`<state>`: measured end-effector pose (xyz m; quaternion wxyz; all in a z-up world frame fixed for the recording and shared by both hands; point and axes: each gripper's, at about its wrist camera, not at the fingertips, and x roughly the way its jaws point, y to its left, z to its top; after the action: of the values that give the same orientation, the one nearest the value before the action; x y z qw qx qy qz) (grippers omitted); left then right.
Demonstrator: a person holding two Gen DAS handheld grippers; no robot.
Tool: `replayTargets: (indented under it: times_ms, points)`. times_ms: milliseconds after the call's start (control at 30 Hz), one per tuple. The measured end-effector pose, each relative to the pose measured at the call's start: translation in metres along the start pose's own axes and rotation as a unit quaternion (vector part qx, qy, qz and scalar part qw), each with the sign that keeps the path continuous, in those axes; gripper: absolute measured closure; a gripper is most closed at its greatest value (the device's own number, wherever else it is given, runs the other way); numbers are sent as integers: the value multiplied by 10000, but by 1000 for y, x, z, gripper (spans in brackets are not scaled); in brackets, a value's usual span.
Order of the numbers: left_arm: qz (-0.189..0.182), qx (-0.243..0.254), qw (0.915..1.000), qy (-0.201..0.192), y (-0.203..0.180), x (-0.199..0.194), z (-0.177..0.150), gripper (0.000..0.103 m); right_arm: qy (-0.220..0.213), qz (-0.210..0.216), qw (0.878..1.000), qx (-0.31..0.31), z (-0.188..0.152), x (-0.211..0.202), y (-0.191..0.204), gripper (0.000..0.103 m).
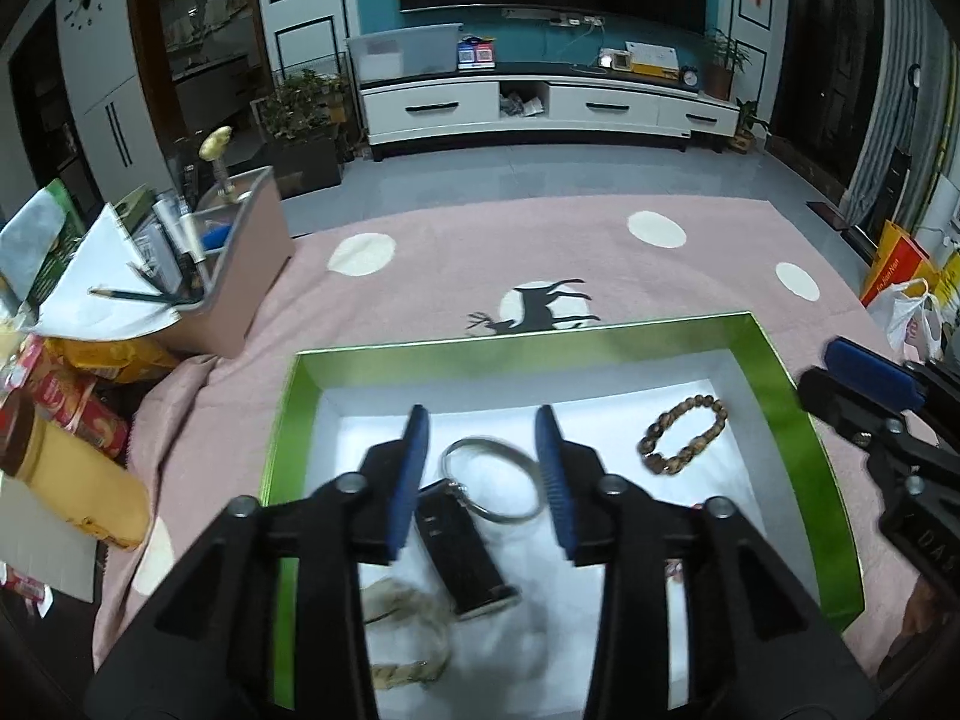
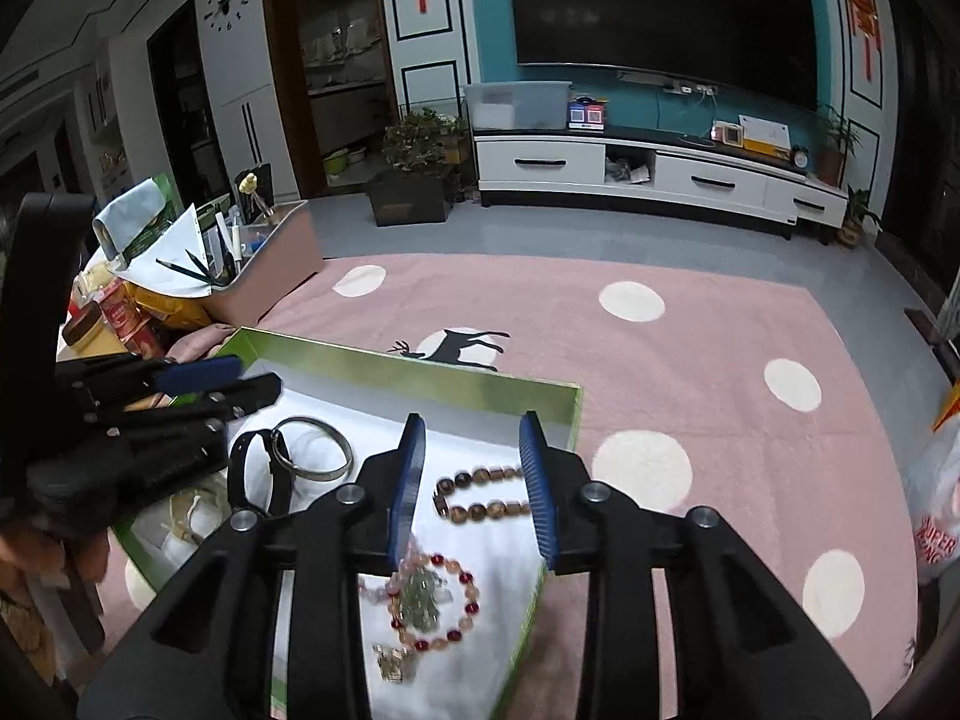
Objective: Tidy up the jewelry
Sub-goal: 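Open both tools to drop the bangle and wooden bracelet in the box, then withdraw both open tools from the box toward the two rings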
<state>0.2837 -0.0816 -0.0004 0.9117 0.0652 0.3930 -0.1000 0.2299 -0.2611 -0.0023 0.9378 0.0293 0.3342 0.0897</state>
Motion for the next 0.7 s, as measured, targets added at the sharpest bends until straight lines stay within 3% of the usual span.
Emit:
replayTargets:
  times_ms: [100,400,700]
  points:
    - [140,-22,9999,-82,12,-14,-6,56,-82,27,10000,40,-9,-18,-5,66]
    - [336,-555,9978,-164,63,-61,-48,52,-180,96,9994,270,-42,-73,-14,64]
    - [376,-920,9950,19,86,-90,-108,52,30,223,9993,289,-77,-100,-1,64]
